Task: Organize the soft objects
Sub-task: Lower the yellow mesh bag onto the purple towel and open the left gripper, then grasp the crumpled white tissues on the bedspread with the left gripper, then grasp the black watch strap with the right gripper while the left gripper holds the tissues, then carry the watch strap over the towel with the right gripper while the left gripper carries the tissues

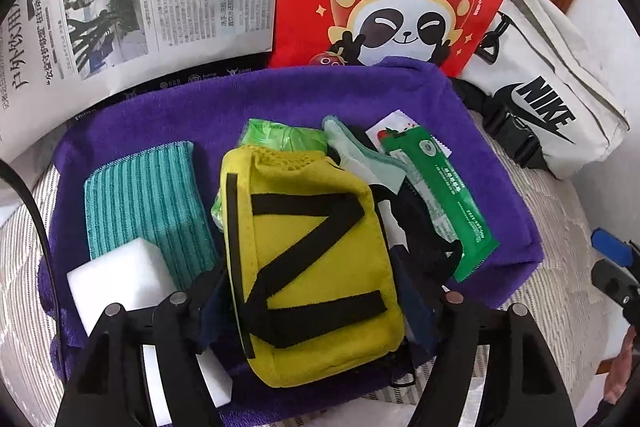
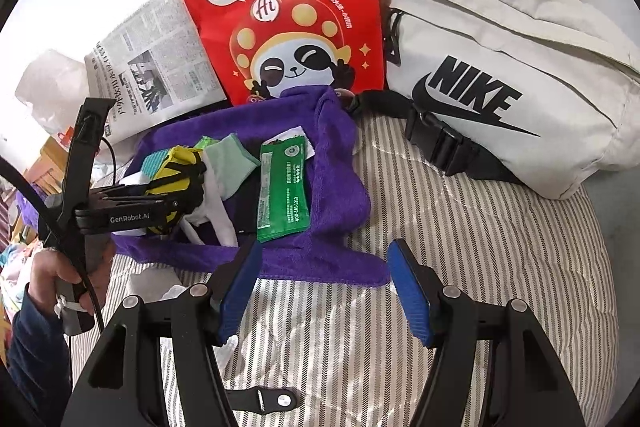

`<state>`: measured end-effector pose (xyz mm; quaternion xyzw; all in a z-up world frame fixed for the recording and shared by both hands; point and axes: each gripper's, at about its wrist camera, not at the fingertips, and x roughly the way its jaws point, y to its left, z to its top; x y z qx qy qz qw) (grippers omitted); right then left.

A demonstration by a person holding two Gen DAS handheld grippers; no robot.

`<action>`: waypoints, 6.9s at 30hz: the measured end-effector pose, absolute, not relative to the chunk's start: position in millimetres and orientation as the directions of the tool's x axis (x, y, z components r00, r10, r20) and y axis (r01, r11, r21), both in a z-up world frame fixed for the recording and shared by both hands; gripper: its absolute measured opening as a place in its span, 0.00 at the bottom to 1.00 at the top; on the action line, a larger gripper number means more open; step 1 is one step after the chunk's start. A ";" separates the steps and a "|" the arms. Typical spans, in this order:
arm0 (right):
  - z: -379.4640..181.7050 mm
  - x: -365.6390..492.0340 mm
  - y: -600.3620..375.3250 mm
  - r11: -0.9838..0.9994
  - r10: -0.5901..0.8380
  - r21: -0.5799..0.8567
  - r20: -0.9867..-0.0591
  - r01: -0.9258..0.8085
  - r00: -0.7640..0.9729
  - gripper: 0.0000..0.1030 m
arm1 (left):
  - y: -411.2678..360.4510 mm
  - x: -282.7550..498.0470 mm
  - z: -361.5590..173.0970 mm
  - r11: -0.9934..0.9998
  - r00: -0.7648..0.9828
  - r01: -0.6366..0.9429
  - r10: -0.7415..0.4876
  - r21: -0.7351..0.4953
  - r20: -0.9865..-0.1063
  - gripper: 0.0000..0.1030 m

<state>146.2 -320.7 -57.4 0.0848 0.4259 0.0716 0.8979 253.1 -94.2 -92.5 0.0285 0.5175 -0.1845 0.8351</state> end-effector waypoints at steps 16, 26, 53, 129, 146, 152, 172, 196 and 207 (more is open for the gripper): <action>-47.8 119.7 -306.6 0.978 0.206 0.183 -0.741 -0.103 0.639 0.63 | -61.8 223.9 -45.8 0.937 0.425 0.284 -0.315 -0.205 -0.849 0.82; -65.5 96.1 -313.4 0.974 0.216 0.208 -0.768 -0.085 0.603 0.63 | -68.2 133.4 -72.4 0.877 0.335 0.430 -0.375 -0.214 -0.865 0.82; -104.7 60.0 -341.5 0.971 0.214 0.237 -0.796 -0.034 0.566 0.63 | -117.2 125.6 -118.2 0.916 0.481 0.396 -0.264 -0.061 -0.836 0.18; -146.5 91.1 -241.1 0.993 0.082 0.026 -0.863 -0.119 0.499 0.22 | -2.7 82.5 -115.8 0.946 0.531 0.275 -0.297 -0.170 -0.794 0.12; -146.5 83.0 -245.5 0.988 0.118 0.049 -0.861 -0.149 0.495 0.21 | -4.6 92.7 -117.0 0.940 0.511 0.285 -0.313 -0.185 -0.801 0.08; -128.9 78.7 -244.0 0.980 0.172 0.093 -0.845 -0.178 0.506 0.21 | 2.3 88.8 -96.7 0.942 0.512 0.281 -0.309 -0.183 -0.801 0.08; -68.0 109.0 -250.0 0.971 0.222 0.126 -0.791 -0.204 0.570 0.21 | 12.0 101.9 -32.3 0.938 0.556 0.284 -0.332 -0.201 -0.762 0.08; -63.3 207.2 -259.0 0.975 0.214 0.132 -0.783 -0.179 0.584 0.21 | 21.8 174.6 -9.3 0.942 0.587 0.264 -0.329 -0.209 -0.739 0.08; -98.9 235.8 -258.3 0.986 0.154 0.094 -0.820 -0.134 0.552 0.21 | 17.6 188.0 -16.1 0.940 0.574 0.272 -0.330 -0.205 -0.750 0.08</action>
